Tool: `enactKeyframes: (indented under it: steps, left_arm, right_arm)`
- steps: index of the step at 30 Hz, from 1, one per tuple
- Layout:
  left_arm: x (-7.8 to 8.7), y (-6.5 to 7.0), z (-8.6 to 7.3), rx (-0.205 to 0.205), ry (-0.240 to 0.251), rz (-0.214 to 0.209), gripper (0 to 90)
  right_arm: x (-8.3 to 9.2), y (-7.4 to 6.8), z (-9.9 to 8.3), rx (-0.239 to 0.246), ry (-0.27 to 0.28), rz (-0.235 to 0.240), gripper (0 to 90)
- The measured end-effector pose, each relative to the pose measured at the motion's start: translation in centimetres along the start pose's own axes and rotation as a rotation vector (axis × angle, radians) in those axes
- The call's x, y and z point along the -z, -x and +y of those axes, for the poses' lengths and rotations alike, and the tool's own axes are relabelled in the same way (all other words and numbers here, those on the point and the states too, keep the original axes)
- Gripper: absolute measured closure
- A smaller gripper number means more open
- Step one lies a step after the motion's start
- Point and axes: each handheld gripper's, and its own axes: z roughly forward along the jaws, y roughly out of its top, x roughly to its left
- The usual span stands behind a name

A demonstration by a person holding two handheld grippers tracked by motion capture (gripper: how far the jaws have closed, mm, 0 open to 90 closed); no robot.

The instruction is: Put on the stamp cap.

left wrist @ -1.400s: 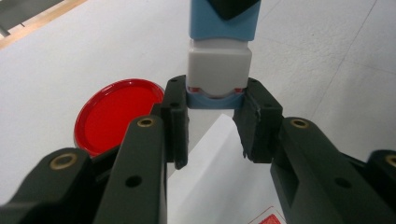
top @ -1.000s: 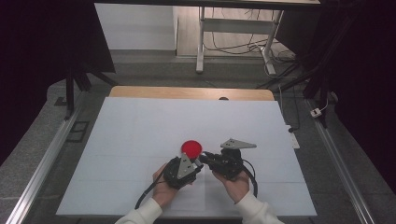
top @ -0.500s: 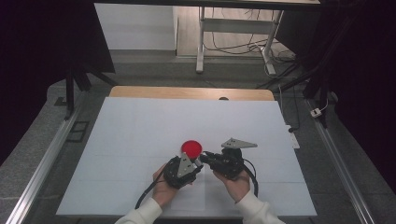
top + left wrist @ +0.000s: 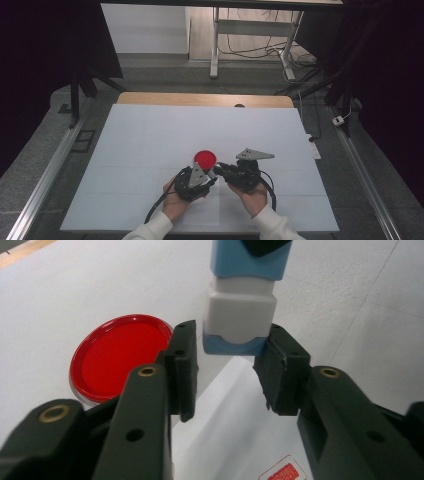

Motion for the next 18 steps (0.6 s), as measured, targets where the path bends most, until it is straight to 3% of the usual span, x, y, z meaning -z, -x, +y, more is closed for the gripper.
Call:
enactKeyframes:
  steps: [12,18]
  left_arm:
    - [0.5,-1.0,-0.2,0.044,-0.024,-0.039,46.4]
    - [1.7,-1.7,-0.5,0.058,-0.044,-0.071,43.1]
  right_arm:
    - [0.6,0.3,0.3,0.013,0.037,0.000,75.6]
    - [0.8,0.7,0.4,0.026,0.043,-0.001,75.6]
